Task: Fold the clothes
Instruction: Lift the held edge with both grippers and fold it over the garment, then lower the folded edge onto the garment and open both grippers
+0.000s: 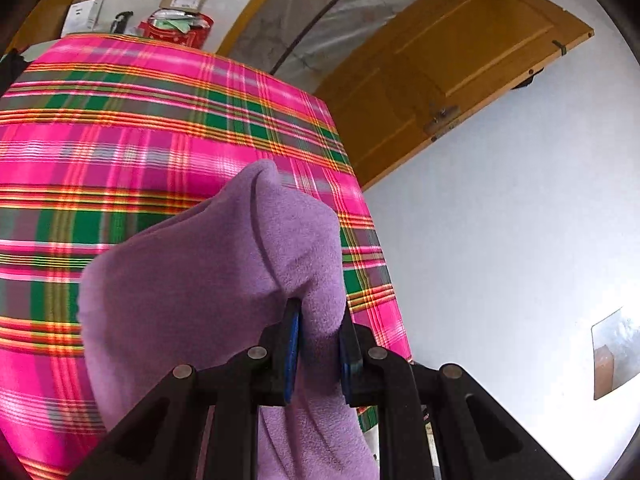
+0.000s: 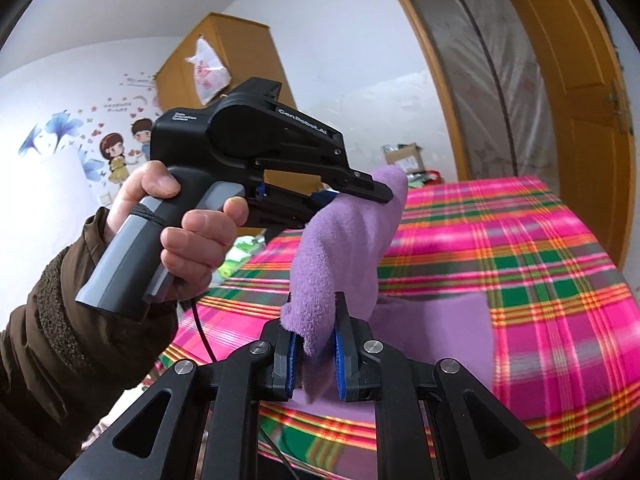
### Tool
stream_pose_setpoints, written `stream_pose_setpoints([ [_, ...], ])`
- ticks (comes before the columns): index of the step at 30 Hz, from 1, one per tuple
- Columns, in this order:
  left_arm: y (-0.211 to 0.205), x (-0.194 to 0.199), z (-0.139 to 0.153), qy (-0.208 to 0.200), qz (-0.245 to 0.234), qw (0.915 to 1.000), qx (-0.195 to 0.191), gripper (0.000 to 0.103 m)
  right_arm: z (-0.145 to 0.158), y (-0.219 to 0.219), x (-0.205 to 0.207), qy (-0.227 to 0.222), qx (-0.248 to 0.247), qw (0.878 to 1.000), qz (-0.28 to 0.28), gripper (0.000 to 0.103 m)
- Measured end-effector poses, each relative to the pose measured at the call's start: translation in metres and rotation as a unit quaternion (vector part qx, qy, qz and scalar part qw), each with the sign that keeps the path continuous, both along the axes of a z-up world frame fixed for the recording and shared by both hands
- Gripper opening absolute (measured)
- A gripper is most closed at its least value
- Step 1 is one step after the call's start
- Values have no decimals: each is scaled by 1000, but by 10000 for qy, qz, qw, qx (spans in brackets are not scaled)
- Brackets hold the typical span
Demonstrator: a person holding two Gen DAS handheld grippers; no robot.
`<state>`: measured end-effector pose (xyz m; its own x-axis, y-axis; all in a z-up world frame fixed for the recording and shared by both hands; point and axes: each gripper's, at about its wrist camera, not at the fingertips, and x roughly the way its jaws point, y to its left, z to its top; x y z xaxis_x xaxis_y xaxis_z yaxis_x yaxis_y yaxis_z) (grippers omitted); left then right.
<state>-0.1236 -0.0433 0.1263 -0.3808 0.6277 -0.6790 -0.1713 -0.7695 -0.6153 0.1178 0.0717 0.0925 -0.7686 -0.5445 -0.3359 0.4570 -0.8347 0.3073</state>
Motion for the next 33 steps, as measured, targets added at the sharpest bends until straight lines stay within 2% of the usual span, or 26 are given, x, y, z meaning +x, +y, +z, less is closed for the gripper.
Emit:
stream_pose_setpoints([
  [17,47,-40,-58,-632,-104,9979,-120,17,-44,60,-25,-831,-117,9947,-593,15],
  [24,56,-47,-74,-852,-230,9960,-95,24,-65,76,-34,-1161,-220,9906,-694,17],
  [30,49,-30,-62,-523,-457,9973,-249,25,-71,84,-39,-1282,-335,9885,-725,22],
  [33,36,-15,-57,-380,-411,9980,-308,25,-75,89,-43,-1394,-412,9861,-810,24],
])
